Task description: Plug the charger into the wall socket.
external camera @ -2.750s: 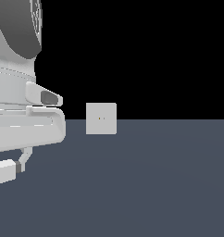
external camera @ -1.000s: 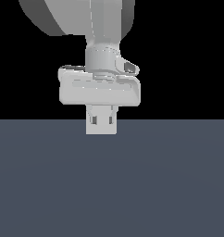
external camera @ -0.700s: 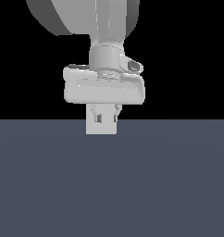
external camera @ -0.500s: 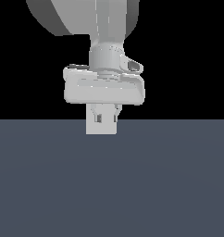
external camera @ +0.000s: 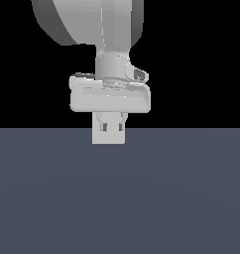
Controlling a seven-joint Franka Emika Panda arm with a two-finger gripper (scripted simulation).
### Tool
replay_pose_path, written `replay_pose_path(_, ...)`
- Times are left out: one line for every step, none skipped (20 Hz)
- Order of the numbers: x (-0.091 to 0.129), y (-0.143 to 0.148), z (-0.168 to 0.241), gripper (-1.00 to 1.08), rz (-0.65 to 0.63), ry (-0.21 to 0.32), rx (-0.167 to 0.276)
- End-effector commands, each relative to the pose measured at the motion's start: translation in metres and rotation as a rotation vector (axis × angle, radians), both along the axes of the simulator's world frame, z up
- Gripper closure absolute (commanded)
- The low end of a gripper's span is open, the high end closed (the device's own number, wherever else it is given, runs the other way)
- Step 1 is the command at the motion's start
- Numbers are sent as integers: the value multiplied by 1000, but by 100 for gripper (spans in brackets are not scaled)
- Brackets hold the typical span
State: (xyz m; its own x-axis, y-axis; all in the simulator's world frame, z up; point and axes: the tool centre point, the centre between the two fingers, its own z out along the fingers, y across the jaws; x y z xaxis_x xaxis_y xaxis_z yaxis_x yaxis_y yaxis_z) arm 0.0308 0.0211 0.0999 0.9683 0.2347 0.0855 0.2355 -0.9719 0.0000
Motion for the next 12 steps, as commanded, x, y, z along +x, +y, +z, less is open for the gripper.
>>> replay_pose_path(9,2,0,108,0,0,0)
replay_pose_path(12,3,0,108,0,0,0)
replay_pose_path(15,4,0,108,0,0,0)
replay_pose_path(18,4,0,108,0,0,0)
replay_pose_path(20,5,0,108,0,0,0)
replay_pose_path(22,5,0,108,0,0,0)
replay_pose_path(23,6,0,108,0,0,0)
replay_pose_path(25,6,0,108,0,0,0)
replay_pose_path(26,6,0,108,0,0,0)
replay_pose_path(26,6,0,108,0,0,0)
replay_pose_path(27,6,0,108,0,0,0)
replay_pose_path(27,6,0,108,0,0,0)
